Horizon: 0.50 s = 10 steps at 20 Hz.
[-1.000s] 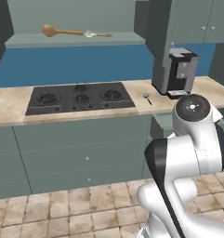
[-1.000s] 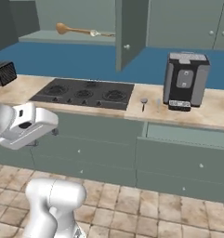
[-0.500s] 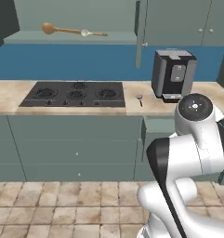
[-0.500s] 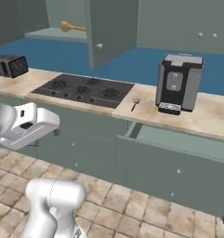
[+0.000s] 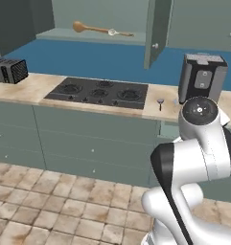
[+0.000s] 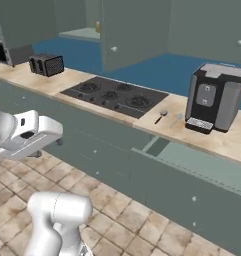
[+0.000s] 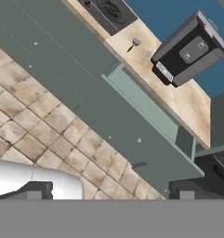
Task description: Organize the utensils by type. Pick up the wooden spoons from the counter and place them in the open cabinet. Then pick up the metallic utensils from the counter and place them in the open drawer.
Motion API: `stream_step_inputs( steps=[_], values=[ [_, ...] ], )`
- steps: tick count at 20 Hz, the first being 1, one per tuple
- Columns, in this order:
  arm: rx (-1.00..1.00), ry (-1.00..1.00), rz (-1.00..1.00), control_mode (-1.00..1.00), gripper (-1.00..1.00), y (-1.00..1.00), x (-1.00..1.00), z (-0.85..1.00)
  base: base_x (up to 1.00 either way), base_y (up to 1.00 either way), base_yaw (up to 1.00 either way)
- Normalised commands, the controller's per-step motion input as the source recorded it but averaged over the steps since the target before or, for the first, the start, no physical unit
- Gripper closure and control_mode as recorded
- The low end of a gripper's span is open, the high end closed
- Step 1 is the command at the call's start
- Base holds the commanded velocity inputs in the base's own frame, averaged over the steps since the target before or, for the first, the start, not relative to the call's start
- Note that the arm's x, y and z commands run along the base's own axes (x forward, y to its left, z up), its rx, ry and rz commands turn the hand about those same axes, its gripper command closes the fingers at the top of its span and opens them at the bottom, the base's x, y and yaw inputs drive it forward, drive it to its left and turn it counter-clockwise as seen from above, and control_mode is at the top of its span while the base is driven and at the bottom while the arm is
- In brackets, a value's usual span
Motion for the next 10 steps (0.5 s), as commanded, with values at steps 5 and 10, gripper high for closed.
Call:
stream_step_inputs(
  steps=[5, 10],
  values=[
    [0.0, 0.0, 0.0, 1.0, -1.0, 0.0, 0.0, 0.0, 0.2, -0.85, 0.0],
    [0.0, 0.0, 0.0, 1.0, -1.0, 0.0, 0.0, 0.0, 0.41, -0.63, 0.0]
  ],
)
